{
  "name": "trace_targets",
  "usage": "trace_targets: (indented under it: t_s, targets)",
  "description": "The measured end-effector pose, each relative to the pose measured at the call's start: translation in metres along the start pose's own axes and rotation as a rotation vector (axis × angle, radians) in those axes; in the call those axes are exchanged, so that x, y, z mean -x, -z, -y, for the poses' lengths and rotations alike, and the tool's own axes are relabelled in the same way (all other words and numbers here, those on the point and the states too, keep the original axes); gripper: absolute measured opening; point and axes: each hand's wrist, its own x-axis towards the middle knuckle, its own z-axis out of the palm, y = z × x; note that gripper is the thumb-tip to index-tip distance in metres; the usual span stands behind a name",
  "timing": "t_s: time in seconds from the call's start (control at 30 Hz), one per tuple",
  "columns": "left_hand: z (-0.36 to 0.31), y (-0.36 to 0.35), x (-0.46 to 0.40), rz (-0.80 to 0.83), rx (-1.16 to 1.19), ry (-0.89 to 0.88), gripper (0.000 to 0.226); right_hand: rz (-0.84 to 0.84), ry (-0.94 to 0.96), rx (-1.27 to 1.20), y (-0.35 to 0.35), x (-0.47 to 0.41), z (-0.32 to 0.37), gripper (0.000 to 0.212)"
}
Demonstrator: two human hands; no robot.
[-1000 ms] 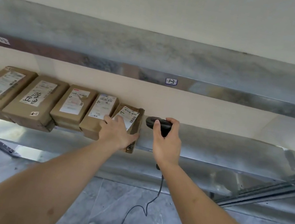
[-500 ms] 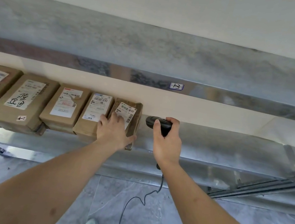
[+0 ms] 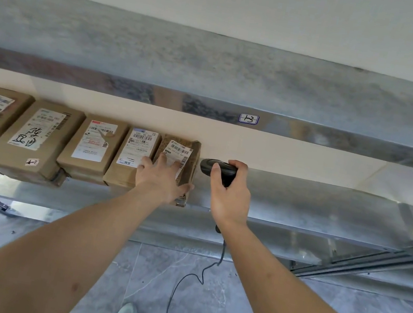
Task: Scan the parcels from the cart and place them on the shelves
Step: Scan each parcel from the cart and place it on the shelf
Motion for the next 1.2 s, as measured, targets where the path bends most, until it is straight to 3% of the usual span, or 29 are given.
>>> trace_targets:
  t_s: [0.37, 0.6, 0.93, 1.2]
  targets:
    - [0.0, 0.042, 0.035, -0.215, 0.089, -0.161, 0.055, 0.021, 0.059, -0.022, 0.02, 0.02, 0.022, 0.034]
    - [0.008, 0.057, 0.066, -0.257, 0.074, -0.259, 0.057, -0.022, 0.09, -0.05, 0.035, 0.05, 0.038, 0.033]
    - [0.01, 0.075, 0.098, -0.317, -0.019, -0.573, 0.057, -0.299, 0.074, -0.101, 0.052, 0.13, 0.063, 0.032]
    - [-0.008, 0.06, 0.171, -0.307, -0.138, -0.893, 0.049, -0.569, -0.01, -0.025, 0.071, 0.233, 0.052, 0.032]
